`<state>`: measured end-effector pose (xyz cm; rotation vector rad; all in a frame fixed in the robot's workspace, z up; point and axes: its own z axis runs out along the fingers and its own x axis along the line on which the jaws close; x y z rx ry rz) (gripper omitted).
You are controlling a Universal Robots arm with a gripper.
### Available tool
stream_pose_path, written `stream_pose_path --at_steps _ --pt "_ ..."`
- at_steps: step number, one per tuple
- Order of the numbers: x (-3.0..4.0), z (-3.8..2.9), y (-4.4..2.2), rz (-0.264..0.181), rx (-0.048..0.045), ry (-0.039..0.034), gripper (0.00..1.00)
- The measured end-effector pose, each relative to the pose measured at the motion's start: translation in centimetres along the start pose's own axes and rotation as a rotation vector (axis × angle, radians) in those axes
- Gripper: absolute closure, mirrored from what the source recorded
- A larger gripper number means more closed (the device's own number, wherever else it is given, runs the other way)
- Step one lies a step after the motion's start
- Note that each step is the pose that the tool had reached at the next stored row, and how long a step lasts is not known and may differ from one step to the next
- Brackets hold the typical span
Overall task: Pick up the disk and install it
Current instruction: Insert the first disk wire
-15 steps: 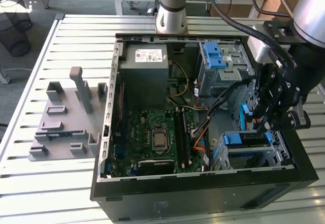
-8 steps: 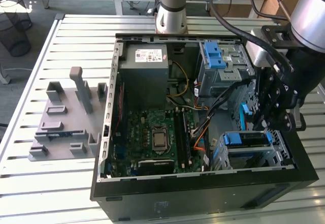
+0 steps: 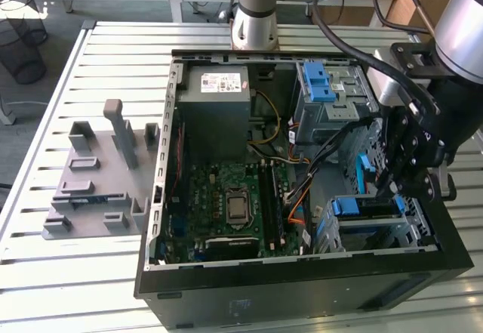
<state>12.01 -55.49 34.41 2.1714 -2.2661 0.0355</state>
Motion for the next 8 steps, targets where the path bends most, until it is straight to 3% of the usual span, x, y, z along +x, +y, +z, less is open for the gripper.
stream_pose_path --at_steps 8 --pt "0.15 0.22 -0.23 0.000 -0.0020 -0.0002 0.84"
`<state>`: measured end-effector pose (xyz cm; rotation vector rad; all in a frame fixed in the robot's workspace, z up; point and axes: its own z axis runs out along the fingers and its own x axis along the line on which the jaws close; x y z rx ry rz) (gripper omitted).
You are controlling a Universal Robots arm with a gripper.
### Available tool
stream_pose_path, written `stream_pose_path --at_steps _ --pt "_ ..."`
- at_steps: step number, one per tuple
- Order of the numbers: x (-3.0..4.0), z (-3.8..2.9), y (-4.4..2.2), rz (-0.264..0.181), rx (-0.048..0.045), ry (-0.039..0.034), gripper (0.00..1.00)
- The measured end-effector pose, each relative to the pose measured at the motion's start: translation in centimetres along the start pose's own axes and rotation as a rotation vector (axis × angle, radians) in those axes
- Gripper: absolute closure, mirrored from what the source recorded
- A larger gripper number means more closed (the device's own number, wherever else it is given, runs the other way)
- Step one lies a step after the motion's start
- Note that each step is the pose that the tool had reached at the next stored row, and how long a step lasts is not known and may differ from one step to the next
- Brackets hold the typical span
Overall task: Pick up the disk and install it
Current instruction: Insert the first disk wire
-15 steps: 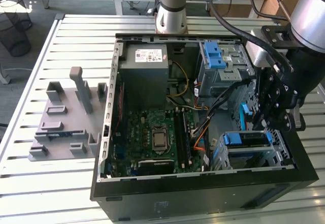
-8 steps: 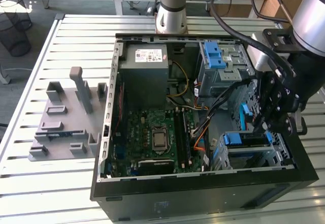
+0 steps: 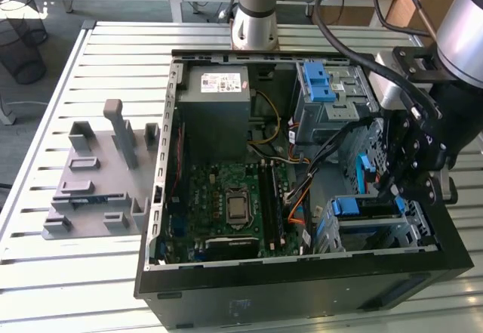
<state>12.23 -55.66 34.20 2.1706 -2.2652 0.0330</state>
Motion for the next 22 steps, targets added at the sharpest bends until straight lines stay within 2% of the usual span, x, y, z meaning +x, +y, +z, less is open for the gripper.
stream_pose_path --at_steps 22 --pt "0.02 0.59 -0.02 0.005 -0.0009 -0.0015 0.84"
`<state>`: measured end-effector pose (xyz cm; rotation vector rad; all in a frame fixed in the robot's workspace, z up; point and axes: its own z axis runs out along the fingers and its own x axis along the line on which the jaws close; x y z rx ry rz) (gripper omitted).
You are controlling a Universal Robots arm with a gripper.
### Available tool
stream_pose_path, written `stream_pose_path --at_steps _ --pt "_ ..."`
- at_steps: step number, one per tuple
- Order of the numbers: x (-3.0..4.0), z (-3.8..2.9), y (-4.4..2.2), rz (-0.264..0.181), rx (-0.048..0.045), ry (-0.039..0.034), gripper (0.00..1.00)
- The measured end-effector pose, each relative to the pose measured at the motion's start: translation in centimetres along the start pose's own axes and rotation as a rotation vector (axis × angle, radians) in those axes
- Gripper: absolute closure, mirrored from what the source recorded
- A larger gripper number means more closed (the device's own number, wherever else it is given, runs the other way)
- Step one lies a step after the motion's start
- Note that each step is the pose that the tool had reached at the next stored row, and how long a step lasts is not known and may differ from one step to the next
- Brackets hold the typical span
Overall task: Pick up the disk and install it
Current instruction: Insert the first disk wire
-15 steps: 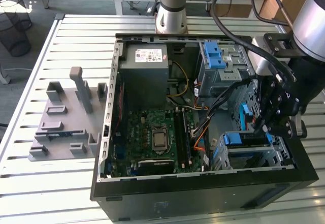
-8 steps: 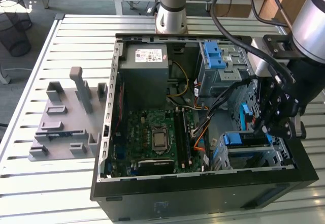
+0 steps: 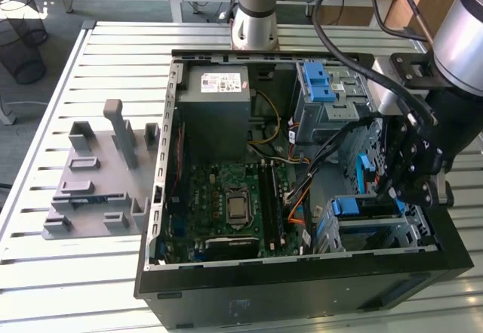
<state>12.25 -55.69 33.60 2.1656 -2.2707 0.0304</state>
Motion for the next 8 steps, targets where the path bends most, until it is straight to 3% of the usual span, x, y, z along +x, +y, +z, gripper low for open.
stream_pose_path --at_steps 8 --pt "-0.01 0.31 0.00 0.003 -0.0002 -0.0001 0.84"
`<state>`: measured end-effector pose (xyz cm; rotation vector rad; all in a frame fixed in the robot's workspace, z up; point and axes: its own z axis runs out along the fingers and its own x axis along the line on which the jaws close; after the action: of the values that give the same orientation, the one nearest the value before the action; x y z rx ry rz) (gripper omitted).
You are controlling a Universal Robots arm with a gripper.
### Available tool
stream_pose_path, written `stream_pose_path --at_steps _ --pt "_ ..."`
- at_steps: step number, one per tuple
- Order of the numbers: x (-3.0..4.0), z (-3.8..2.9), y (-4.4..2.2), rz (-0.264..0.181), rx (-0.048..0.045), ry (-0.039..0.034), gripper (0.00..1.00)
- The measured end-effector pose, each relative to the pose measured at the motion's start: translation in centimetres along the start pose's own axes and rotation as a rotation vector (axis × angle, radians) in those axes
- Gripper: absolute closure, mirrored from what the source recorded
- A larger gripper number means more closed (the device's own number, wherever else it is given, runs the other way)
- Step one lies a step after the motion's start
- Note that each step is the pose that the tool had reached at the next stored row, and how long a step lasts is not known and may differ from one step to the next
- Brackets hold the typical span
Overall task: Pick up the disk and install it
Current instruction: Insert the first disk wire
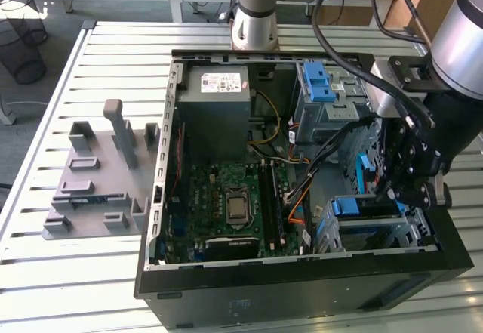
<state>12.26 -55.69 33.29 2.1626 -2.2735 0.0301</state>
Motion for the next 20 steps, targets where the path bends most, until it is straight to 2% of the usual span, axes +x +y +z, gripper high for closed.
stream_pose_path --at_steps 6,16,18,19,20 --pt "-0.01 0.32 -0.03 0.001 -0.0009 0.0004 0.84" --pt "-0.01 0.39 -0.02 0.002 -0.0012 -0.0017 0.84" --pt "0.00 0.22 -0.02 0.002 -0.0011 -0.0015 0.83" --pt "0.00 0.05 -0.03 0.002 -0.0011 -0.0016 0.76" --pt "0.00 -0.12 -0.03 0.002 -0.0011 -0.0020 0.76"
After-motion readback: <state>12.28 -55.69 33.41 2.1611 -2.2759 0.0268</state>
